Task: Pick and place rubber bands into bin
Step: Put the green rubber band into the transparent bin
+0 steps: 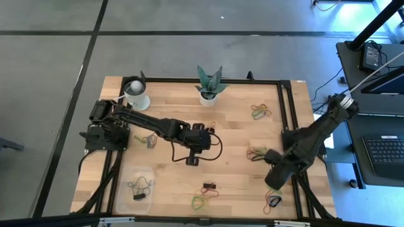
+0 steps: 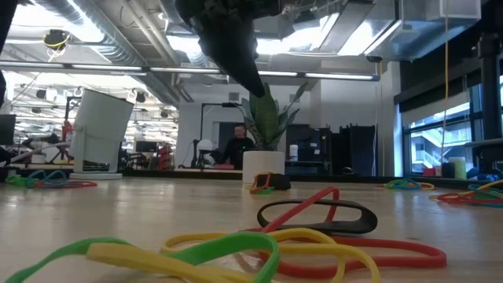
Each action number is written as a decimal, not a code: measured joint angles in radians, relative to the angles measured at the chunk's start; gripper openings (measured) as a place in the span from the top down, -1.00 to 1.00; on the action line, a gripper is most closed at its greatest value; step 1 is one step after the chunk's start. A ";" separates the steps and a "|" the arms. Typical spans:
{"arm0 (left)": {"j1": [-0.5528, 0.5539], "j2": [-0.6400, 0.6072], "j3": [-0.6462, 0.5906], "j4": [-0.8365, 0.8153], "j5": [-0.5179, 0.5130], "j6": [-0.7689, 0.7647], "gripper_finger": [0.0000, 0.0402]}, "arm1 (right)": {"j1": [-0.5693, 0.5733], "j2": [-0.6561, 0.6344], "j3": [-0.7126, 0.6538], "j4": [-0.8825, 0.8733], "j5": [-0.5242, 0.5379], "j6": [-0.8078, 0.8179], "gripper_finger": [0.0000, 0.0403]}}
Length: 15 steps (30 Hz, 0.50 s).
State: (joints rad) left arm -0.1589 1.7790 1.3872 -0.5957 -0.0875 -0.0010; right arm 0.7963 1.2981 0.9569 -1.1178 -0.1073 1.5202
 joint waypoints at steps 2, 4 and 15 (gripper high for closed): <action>0.000 0.000 0.000 0.000 0.000 0.007 0.98 | 0.015 0.036 0.000 0.008 0.000 0.022 0.87; 0.000 0.000 0.000 0.000 0.000 0.007 0.98 | 0.024 0.072 0.000 0.027 0.001 0.024 0.82; 0.000 -0.001 0.000 0.024 0.000 -0.036 0.98 | 0.028 0.275 0.000 0.170 0.002 -0.043 0.63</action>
State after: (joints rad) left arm -0.1589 1.7782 1.3869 -0.5717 -0.0875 -0.0371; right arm 0.8239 1.5728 0.9569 -0.9479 -0.1057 1.4777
